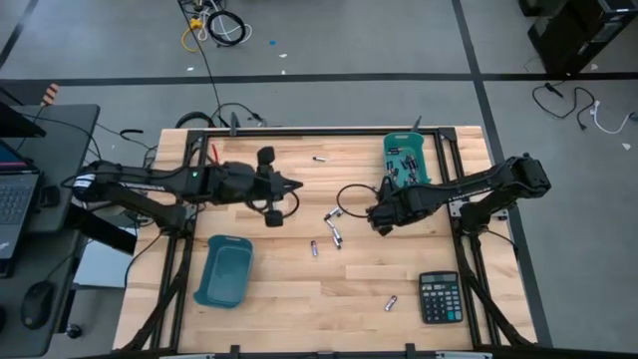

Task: Sort batteries
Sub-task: Put the silver battery into the blue bin

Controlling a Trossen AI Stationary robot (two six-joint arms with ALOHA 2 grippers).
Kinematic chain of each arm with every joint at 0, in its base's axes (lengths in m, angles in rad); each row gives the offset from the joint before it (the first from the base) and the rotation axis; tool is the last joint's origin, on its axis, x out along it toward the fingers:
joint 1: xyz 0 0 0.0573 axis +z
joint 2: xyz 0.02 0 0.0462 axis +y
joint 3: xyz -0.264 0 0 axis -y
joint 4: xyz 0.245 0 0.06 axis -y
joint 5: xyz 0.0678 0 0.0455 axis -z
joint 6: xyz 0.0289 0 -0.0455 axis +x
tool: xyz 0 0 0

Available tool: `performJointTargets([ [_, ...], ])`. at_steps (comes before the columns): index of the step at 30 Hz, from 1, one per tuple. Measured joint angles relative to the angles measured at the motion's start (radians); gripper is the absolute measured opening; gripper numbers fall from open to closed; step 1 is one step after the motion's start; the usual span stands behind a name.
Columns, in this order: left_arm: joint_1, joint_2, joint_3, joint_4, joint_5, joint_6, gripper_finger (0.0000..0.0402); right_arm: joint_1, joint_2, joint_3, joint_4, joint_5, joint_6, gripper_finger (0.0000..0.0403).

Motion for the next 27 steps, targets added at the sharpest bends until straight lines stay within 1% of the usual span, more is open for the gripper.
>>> performJointTargets([
  [2, -0.031, -0.016, -0.001, -0.064, -0.052, -0.025, 0.0, -0.013, 0.0, 0.0, -0.002, 0.03, -0.034, 0.0003],
  [4, -0.053, -0.025, 0.0, -0.093, -0.093, -0.055, 0.0, -0.026, 0.0, 0.0, 0.003, 0.037, -0.054, 0.0003],
  [7, -0.083, -0.041, -0.001, -0.181, -0.124, -0.109, 0.0, -0.056, 0.0, 0.0, 0.004, 0.068, -0.115, 0.0002],
  [13, -0.12, -0.039, -0.001, -0.322, -0.123, -0.195, 0.0, -0.096, -0.001, 0.0, 0.014, 0.078, -0.235, 0.0003],
  [17, -0.135, -0.026, -0.002, -0.408, -0.101, -0.221, 0.0, -0.119, -0.001, 0.0, 0.103, 0.101, -0.383, 0.0004],
  [19, -0.137, -0.018, -0.001, -0.405, -0.1, -0.224, 0.0, -0.122, -0.001, 0.0, 0.167, 0.132, -0.435, 0.0001],
  [22, -0.137, -0.005, -0.002, -0.406, -0.097, -0.217, 0.0, -0.125, -0.001, 0.0, 0.235, 0.14, -0.504, 0.0001],
  [24, -0.135, 0.008, -0.001, -0.377, -0.098, -0.21, 0.0, -0.126, -0.006, 0.0, 0.233, 0.134, -0.522, 0.0],
  [27, -0.135, 0.025, -0.001, -0.375, -0.107, -0.183, 0.0, -0.122, -0.034, 0.0, 0.186, 0.091, -0.517, 0.0],
])
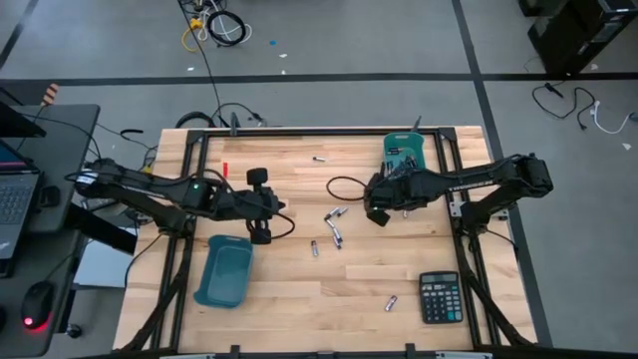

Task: Sort batteries
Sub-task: Put the silver battery into the blue bin

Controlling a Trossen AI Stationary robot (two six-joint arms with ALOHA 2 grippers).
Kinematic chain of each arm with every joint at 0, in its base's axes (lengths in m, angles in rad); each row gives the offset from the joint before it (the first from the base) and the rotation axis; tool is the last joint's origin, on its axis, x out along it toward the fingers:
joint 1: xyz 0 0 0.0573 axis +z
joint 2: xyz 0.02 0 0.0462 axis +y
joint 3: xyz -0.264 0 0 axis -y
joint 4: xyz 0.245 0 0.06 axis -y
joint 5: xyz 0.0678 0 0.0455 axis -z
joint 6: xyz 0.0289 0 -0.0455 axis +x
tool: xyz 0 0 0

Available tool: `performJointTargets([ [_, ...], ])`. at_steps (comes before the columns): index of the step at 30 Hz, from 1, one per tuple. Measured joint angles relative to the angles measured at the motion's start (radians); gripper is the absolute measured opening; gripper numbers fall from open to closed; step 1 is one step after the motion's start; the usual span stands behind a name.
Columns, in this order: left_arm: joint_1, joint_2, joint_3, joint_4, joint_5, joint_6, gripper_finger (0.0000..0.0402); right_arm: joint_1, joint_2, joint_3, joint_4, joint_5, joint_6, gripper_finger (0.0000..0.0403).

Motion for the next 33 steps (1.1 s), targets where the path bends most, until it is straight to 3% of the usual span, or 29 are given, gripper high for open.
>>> performJointTargets([
  [7, 0.005, 0.048, -0.002, 0.044, -0.002, 0.074, 0.0, -0.003, -0.151, 0.0, -0.101, -0.086, 0.1, 0.0],
  [11, 0.025, 0.085, -0.09, 0.312, 0.021, 0.186, 0.0001, -0.037, -0.238, 0.0, -0.052, -0.174, 0.077, 0.0],
  [16, 0.075, 0.12, -0.209, 0.553, 0.094, 0.311, 0.0001, -0.066, -0.3, 0.0, -0.028, -0.178, 0.026, 0.0002],
  [24, 0.177, 0.179, -0.363, 0.896, 0.275, 0.255, 0.0001, -0.045, -0.317, 0.0, -0.11, -0.268, 0.039, 0.002],
  [28, 0.197, 0.25, -0.404, 1.013, 0.278, 0.255, 0.0001, -0.04, -0.306, 0.0, -0.165, -0.302, 0.124, 0.003],
  [33, 0.214, 0.315, -0.409, 1.095, 0.264, 0.256, 0.0001, -0.048, -0.249, 0.0, -0.29, -0.303, 0.352, 0.0046],
])
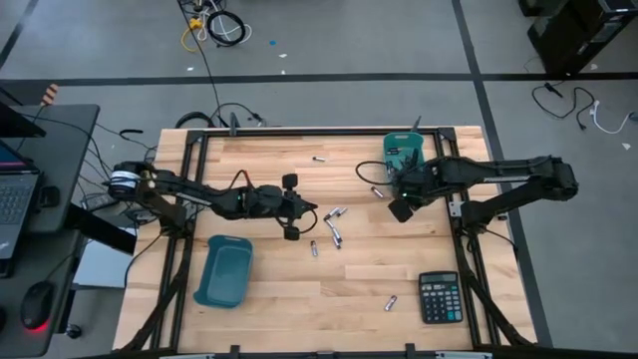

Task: Sort batteries
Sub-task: Put the silver battery into the blue bin

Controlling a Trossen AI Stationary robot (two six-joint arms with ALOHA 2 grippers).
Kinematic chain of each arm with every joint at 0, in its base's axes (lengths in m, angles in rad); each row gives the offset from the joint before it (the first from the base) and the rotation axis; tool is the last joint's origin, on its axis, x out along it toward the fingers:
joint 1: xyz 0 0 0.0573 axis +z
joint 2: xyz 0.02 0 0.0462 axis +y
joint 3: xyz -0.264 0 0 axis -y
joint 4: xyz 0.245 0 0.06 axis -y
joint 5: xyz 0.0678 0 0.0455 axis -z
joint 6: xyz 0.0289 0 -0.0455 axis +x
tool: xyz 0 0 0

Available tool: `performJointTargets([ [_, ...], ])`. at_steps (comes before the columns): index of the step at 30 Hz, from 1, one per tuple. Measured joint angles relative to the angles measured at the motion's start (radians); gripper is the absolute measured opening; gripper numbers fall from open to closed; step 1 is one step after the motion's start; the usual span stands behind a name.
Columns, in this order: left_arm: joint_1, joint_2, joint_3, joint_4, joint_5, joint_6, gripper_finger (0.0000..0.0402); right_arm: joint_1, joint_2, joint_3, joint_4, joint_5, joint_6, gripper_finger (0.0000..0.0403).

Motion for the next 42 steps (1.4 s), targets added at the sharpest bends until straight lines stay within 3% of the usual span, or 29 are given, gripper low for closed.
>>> performJointTargets([
  [7, 0.022, -0.007, 0.0, 0.027, -0.03, 0.064, 0.0001, 0.001, 0.089, -0.001, -0.035, 0.028, 0.106, 0.0084],
  [14, 0.022, -0.049, -0.001, 0.002, -0.201, 0.109, 0.0001, 0.005, 0.179, -0.001, -0.037, 0.008, 0.179, 0.0126],
  [19, 0.022, -0.121, -0.001, -0.072, -0.203, 0.112, 0.0001, 0.005, 0.238, -0.026, -0.037, 0.001, 0.181, 0.0149],
  [25, 0.022, -0.188, -0.001, -0.097, -0.119, 0.132, 0.0001, -0.02, 0.277, -0.148, 0.074, -0.054, 0.174, 0.0162],
  [37, 0.024, -0.188, -0.001, -0.094, -0.111, 0.126, 0.0001, -0.09, 0.273, -0.347, 0.441, -0.125, 0.157, 0.0163],
  [42, 0.024, -0.188, -0.001, -0.094, -0.111, 0.104, 0.0001, -0.098, 0.268, -0.37, 0.471, -0.128, 0.15, 0.0162],
])
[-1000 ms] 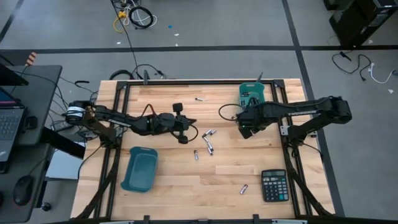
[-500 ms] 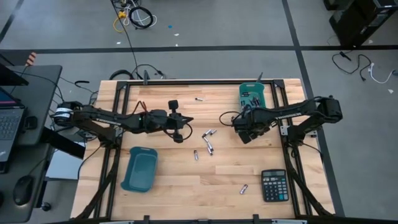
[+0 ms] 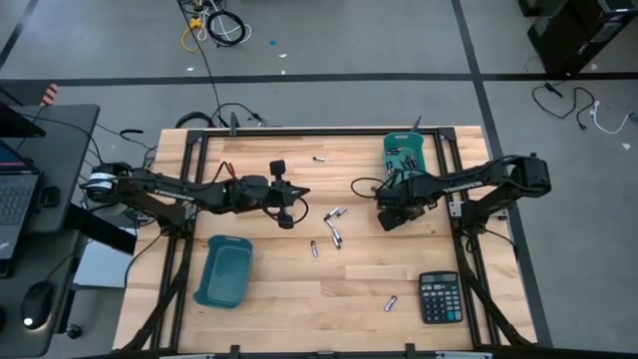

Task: Sort batteries
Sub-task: Put the silver battery into the blue bin

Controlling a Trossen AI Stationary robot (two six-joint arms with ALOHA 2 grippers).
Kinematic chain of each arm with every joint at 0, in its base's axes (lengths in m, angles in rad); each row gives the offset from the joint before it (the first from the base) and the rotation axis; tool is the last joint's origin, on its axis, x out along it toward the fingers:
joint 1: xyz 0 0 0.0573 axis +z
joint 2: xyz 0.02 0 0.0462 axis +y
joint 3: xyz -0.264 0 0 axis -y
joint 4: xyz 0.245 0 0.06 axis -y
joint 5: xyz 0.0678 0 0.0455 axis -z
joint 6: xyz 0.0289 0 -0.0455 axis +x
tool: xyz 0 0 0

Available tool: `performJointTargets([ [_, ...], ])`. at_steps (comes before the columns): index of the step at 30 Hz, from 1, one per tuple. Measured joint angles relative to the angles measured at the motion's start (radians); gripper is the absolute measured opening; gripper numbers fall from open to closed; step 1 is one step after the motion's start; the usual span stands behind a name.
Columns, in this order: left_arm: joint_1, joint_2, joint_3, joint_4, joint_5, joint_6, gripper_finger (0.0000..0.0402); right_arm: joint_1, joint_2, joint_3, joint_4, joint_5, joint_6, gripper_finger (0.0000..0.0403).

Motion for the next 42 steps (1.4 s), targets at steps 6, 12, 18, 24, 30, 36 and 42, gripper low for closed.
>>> performJointTargets([
  [6, 0.0, 0.0, 0.0, 0.001, 0.0, 0.0, 0.0001, 0.008, 0.001, -0.002, 0.017, 0.0, -0.071, 0.0145],
  [12, 0.0, 0.0, 0.0, 0.006, 0.077, -0.002, 0.0001, 0.03, 0.021, 0.0, 0.04, 0.011, -0.107, 0.0036],
  [18, 0.0, 0.0, 0.0, 0.004, 0.376, 0.025, 0.0001, 0.04, 0.033, 0.0, 0.04, 0.037, -0.139, 0.0027],
  [24, 0.0, 0.001, 0.0, 0.032, 0.473, -0.01, 0.0001, 0.087, -0.032, 0.023, 0.098, 0.166, -0.234, 0.0027],
  [30, 0.0, 0.051, 0.0, 0.074, 0.474, -0.103, 0.0001, 0.144, -0.112, 0.063, 0.345, 0.135, -0.384, 0.0027],
  [36, 0.01, 0.105, 0.0, 0.238, 0.45, -0.182, 0.0022, 0.154, -0.114, 0.089, 0.696, 0.068, -0.631, 0.0027],
  [42, 0.026, 0.106, 0.0, 0.266, 0.441, -0.244, 0.0088, 0.158, -0.086, 0.127, 0.819, 0.067, -0.809, 0.0027],
])
